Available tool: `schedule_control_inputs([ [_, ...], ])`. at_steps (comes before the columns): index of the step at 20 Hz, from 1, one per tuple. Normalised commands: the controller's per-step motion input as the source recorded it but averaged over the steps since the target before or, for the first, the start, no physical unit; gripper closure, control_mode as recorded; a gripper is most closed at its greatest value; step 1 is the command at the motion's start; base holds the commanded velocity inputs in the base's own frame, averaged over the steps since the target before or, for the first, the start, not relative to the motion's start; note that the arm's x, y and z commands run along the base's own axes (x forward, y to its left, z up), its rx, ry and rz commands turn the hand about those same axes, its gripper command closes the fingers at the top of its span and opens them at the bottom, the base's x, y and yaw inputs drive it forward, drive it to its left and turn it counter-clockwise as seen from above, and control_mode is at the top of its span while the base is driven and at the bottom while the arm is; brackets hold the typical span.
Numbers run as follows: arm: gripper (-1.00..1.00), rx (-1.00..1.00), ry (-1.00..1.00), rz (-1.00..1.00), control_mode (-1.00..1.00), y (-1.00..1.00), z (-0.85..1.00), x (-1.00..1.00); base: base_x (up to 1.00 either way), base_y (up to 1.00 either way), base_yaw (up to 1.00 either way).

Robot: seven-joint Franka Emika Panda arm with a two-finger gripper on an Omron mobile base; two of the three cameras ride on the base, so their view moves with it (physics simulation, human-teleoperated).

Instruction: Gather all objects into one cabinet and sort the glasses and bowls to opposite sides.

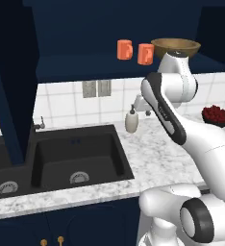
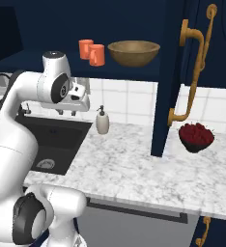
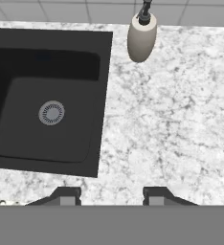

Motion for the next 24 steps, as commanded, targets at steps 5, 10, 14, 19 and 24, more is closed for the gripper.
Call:
schedule_control_inputs([
  [5, -1.0, 0.0, 0.0, 0.0, 1.0, 0.0, 0.0, 0.0, -0.02, 0.0, 0.0],
  [10, -1.0, 0.0, 0.0, 0.0, 1.0, 0.0, 0.0, 0.0, -0.76, 0.0, -0.02],
  [14, -1.0, 0.0, 0.0, 0.0, 1.0, 0.0, 0.0, 0.0, -1.0, 0.0, -0.1],
  [19, -1.0, 0.0, 0.0, 0.0, 1.0, 0.0, 0.0, 0.0, -0.93, 0.0, -0.39],
  [24, -1.0, 0.0, 0.0, 0.0, 1.0, 0.0, 0.0, 0.0, -0.74, 0.0, -0.48],
])
